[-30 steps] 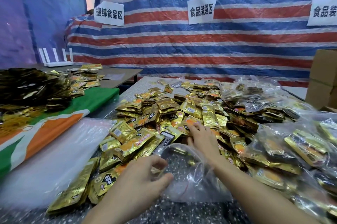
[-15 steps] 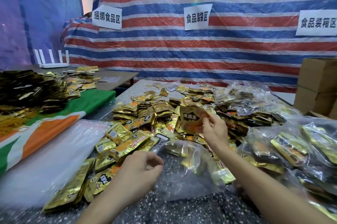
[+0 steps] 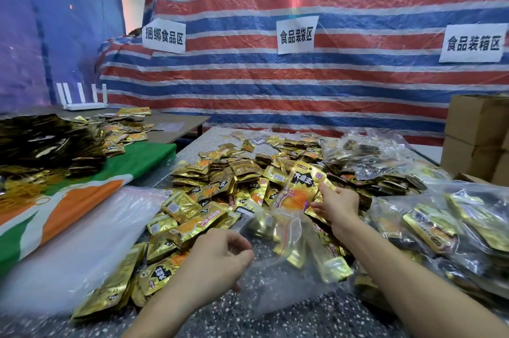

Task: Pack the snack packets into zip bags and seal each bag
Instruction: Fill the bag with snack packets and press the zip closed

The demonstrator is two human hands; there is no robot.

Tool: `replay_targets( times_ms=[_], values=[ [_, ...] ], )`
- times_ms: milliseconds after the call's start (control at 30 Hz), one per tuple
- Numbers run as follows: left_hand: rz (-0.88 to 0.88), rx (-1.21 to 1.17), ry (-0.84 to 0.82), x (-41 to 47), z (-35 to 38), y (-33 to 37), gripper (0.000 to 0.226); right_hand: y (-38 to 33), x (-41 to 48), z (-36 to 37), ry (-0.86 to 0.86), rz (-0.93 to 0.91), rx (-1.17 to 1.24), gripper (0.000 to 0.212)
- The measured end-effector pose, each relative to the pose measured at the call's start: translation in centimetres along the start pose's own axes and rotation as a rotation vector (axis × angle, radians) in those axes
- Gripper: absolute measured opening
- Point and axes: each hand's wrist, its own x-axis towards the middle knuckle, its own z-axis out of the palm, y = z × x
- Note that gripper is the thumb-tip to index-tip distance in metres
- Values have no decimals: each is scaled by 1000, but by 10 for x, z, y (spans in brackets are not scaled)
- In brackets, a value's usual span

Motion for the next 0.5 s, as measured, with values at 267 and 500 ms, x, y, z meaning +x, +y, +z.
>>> replay_targets(
  times_ms=[267, 500],
  values=[
    [-14, 36, -21, 9, 4, 5, 47, -42, -20, -10, -115, -42, 272, 18],
    [46, 31, 19, 10, 9, 16, 47, -66, -68, -16, -501, -205, 240, 21]
  ],
)
